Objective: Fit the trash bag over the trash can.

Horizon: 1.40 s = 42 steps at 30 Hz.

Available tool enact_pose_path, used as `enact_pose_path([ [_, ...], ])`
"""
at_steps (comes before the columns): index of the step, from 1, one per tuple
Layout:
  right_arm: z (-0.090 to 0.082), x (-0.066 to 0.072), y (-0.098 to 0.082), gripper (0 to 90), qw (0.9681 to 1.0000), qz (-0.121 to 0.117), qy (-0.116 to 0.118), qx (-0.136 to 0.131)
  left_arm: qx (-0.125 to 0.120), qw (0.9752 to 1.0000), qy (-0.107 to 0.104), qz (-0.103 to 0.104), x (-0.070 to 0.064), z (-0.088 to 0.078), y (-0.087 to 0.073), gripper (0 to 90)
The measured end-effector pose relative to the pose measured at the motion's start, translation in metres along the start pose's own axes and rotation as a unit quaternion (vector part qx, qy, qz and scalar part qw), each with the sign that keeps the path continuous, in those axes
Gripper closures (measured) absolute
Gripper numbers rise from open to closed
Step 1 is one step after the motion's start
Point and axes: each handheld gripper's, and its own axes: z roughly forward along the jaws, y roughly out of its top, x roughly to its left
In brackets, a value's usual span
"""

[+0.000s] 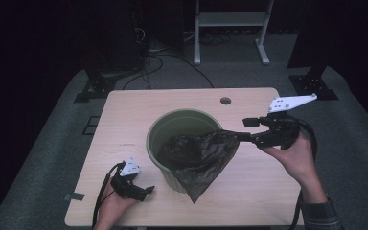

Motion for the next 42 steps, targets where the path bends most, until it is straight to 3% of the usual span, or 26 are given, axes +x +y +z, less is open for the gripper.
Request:
enact_pose_path([
  [4,-0.004,0.000,-0.011,36.3,1.0000,0.008,0.001,-0.002,0.010,0.9999,0.005,0.000,0.002,-0.004,0.000,0.0],
  [8,-0.005,0.000,-0.017,36.1,0.9999,0.010,0.002,-0.005,-0.003,1.0000,0.000,-0.005,0.003,-0.014,0.004,0.0],
  [16,-0.006,-0.002,-0.018,35.8,0.9999,0.013,0.004,-0.008,-0.041,0.9989,-0.017,0.013,0.000,-0.051,0.025,13.1],
  [21,-0.004,-0.002,-0.016,34.8,0.9999,0.015,0.006,-0.005,-0.050,0.9980,-0.030,0.026,-0.002,-0.070,0.040,22.3],
  [26,-0.003,-0.002,-0.014,34.8,0.9999,0.014,0.008,-0.005,-0.067,0.9951,-0.063,0.038,-0.002,-0.089,0.057,35.8],
  [30,-0.002,-0.002,-0.014,34.7,0.9999,0.015,0.007,-0.004,-0.075,0.9929,-0.076,0.053,-0.007,-0.103,0.071,42.7],
  [42,-0.002,-0.004,-0.014,34.7,0.9997,0.022,0.009,-0.006,-0.121,0.9845,-0.089,0.091,-0.018,-0.137,0.111,40.1],
])
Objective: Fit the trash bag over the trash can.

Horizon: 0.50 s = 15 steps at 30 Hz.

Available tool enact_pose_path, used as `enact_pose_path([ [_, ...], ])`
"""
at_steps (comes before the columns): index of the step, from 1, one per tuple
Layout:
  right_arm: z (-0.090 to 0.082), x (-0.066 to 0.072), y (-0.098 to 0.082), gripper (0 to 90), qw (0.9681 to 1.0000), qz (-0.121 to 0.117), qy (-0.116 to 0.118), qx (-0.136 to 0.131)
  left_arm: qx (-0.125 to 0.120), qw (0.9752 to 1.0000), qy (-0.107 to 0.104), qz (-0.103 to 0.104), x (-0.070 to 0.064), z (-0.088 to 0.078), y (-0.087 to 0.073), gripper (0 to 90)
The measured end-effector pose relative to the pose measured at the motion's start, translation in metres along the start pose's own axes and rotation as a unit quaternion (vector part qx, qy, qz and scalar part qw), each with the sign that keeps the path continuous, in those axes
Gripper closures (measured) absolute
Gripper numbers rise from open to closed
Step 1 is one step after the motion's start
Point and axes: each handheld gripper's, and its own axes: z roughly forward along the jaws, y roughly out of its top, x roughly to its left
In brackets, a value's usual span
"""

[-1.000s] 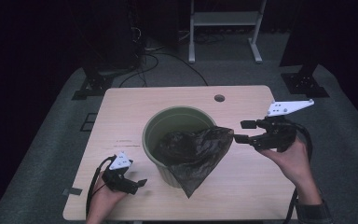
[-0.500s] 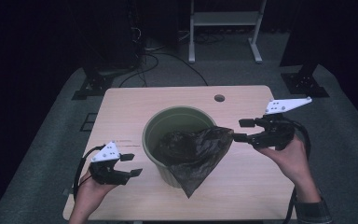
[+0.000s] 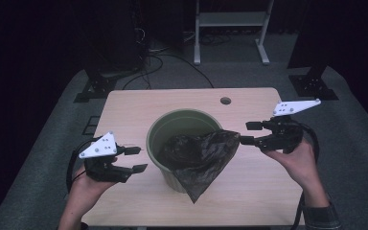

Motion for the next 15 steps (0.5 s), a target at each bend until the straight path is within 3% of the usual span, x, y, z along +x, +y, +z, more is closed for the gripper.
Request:
enact_pose_path([
  [5,0.001,0.000,0.000,34.7,1.0000,0.001,0.002,0.001,-0.007,0.9996,-0.016,0.020,-0.005,0.006,0.019,39.9],
  [15,0.002,0.000,0.001,34.7,1.0000,0.003,0.004,0.001,-0.009,0.9974,-0.053,0.048,-0.017,0.036,0.046,36.7],
])
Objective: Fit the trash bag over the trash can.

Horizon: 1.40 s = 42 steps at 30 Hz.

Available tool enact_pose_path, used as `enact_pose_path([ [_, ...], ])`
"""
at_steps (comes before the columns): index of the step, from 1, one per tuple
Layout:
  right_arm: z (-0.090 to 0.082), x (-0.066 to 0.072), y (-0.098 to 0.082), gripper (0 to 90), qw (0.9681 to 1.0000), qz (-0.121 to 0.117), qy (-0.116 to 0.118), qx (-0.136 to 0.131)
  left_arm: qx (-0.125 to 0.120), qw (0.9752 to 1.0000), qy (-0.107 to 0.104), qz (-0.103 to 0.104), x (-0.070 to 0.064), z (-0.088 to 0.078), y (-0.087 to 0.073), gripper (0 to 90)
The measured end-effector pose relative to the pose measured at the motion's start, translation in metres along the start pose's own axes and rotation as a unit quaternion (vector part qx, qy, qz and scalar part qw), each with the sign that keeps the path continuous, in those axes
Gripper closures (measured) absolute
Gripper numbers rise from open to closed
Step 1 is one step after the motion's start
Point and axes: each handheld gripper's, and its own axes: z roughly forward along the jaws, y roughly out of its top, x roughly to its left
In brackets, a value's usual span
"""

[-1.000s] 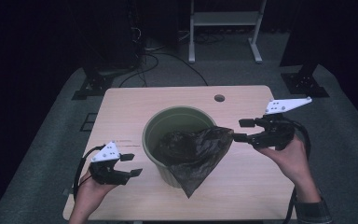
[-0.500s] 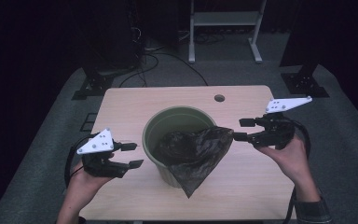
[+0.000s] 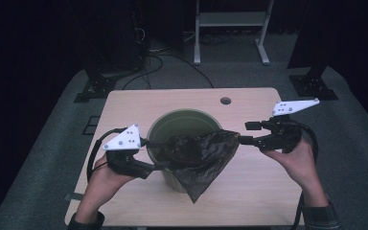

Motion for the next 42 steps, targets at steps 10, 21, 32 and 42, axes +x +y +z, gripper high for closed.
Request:
enact_pose_path([
  [10,-0.002,0.000,0.000,34.7,1.0000,0.001,0.001,-0.002,-0.003,0.9993,-0.034,0.014,0.005,0.025,0.016,65.4],
  [21,-0.004,-0.001,-0.006,34.7,1.0000,0.007,0.004,-0.003,-0.037,0.9987,0.027,-0.025,0.038,0.005,0.011,89.6],
  [32,0.018,0.009,-0.004,34.7,0.9987,0.010,0.050,-0.009,-0.041,0.9969,0.056,-0.038,0.052,-0.012,0.005,89.6],
  [42,0.041,0.024,0.006,50.5,0.9955,-0.001,0.095,-0.004,-0.042,0.9967,0.057,-0.039,0.051,-0.014,0.003,89.6],
])
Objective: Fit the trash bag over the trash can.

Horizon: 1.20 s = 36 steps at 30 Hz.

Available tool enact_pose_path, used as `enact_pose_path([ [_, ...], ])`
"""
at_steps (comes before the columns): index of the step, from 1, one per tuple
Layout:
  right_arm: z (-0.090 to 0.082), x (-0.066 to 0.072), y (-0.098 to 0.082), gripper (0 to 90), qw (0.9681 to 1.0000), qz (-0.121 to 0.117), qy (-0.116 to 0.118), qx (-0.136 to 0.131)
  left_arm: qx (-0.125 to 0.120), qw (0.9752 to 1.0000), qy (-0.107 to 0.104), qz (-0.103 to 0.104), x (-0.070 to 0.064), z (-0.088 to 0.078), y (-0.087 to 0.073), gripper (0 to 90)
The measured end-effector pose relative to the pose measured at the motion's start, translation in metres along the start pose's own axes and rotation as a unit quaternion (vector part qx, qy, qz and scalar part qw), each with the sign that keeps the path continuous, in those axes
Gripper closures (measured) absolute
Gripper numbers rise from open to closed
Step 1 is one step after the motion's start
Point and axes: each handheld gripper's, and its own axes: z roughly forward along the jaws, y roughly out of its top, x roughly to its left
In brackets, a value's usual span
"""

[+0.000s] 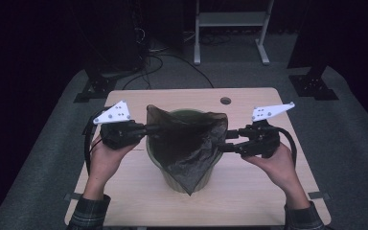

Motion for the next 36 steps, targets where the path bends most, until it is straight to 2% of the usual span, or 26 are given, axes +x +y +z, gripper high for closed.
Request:
enact_pose_path([
  [3,0.004,0.001,0.000,75.8,0.9999,-0.011,0.012,0.000,0.007,1.0000,0.000,0.000,0.001,-0.002,-0.002,89.7],
  [5,0.004,0.002,0.000,84.8,0.9998,-0.017,0.008,0.004,0.009,1.0000,-0.001,-0.003,0.002,-0.004,-0.004,89.8],
  [6,0.002,0.001,-0.001,88.3,0.9998,-0.018,-0.003,0.006,0.010,0.9999,-0.001,-0.004,0.002,-0.006,-0.006,89.9],
  [11,-0.012,-0.008,0.001,89.5,0.9981,-0.014,-0.060,0.001,0.017,0.9997,0.006,-0.013,0.003,-0.015,-0.015,89.9],
  [13,-0.019,-0.015,0.004,89.5,0.9964,-0.012,-0.084,-0.002,0.018,0.9997,0.008,-0.015,0.004,-0.019,-0.018,89.9],
  [15,-0.025,-0.022,0.008,89.4,0.9932,-0.010,-0.116,-0.001,0.015,0.9996,0.011,-0.021,0.005,-0.023,-0.022,89.9],
  [16,-0.027,-0.026,0.010,89.1,0.9902,-0.010,-0.139,0.003,0.013,0.9996,0.012,-0.023,0.005,-0.024,-0.023,89.9],
  [17,-0.028,-0.028,0.011,87.2,0.9894,-0.008,-0.145,0.003,0.013,0.9995,0.014,-0.025,0.006,-0.026,-0.025,89.9],
  [19,-0.030,-0.032,0.012,84.1,0.9907,-0.003,-0.136,-0.007,0.014,0.9994,0.016,-0.028,0.007,-0.027,-0.027,89.9],
  [20,-0.030,-0.031,0.012,79.8,0.9907,-0.007,-0.136,-0.011,0.014,0.9993,0.018,-0.030,0.007,-0.027,-0.029,89.9],
  [24,-0.034,-0.023,0.009,68.9,0.9918,-0.011,-0.125,-0.022,0.013,0.9990,0.025,-0.035,0.009,-0.029,-0.031,89.9],
  [27,-0.039,-0.016,0.001,60.6,0.9945,-0.003,-0.101,-0.027,0.012,0.9989,0.026,-0.036,0.009,-0.030,-0.032,89.9],
  [30,-0.038,-0.010,-0.011,55.4,0.9967,0.008,-0.075,-0.030,0.012,0.9989,0.025,-0.037,0.009,-0.029,-0.033,89.9],
  [33,-0.036,-0.006,-0.019,52.0,0.9971,0.012,-0.068,-0.031,0.011,0.9989,0.025,-0.038,0.009,-0.029,-0.034,89.9],
  [36,-0.031,-0.001,-0.029,52.2,0.9978,0.012,-0.057,-0.031,0.012,0.9989,0.025,-0.037,0.009,-0.029,-0.034,89.9],
])
